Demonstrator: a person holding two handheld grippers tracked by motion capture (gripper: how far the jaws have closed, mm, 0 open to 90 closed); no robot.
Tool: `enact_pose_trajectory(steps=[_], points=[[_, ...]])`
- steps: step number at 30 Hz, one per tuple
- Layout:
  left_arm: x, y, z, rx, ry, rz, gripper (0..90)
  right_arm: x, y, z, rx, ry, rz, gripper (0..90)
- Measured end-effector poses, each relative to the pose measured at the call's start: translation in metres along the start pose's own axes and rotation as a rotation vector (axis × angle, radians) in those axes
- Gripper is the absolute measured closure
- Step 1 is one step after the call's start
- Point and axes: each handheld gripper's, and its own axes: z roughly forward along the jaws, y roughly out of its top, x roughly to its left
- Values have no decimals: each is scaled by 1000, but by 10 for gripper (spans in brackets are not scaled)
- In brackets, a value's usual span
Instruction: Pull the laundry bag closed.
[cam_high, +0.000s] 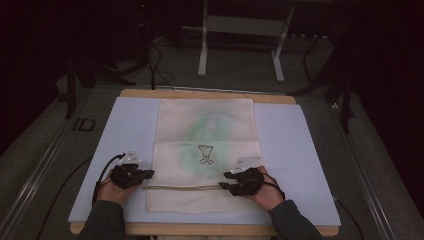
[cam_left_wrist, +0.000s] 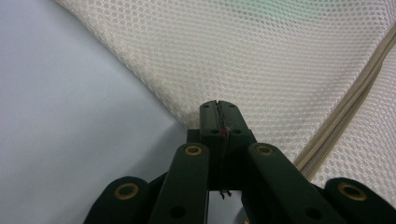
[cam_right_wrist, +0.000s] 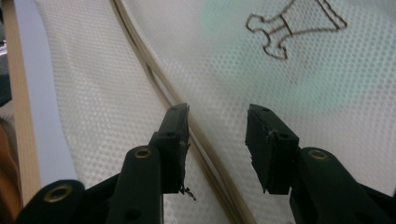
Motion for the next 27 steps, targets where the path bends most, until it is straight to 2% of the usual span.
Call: enact_pose_trajectory(steps=[3, 4, 14, 20, 27], points=[[0, 0, 0, -1, -2, 2, 892, 2, 4, 1, -3, 4, -7, 592], [1, -1, 0, -4, -4, 3, 892, 6, 10, 5, -11, 15, -20, 592], [1, -1, 0, -8, -7, 2, 893, 22, 32, 26, -18, 66, -67, 598], [2, -2, 0, -9, -13, -2, 892, 30, 43, 37, -28, 97, -78, 615], [3, -2, 0, -15, -17, -2, 891, 38, 53, 47, -30, 111, -100, 641]])
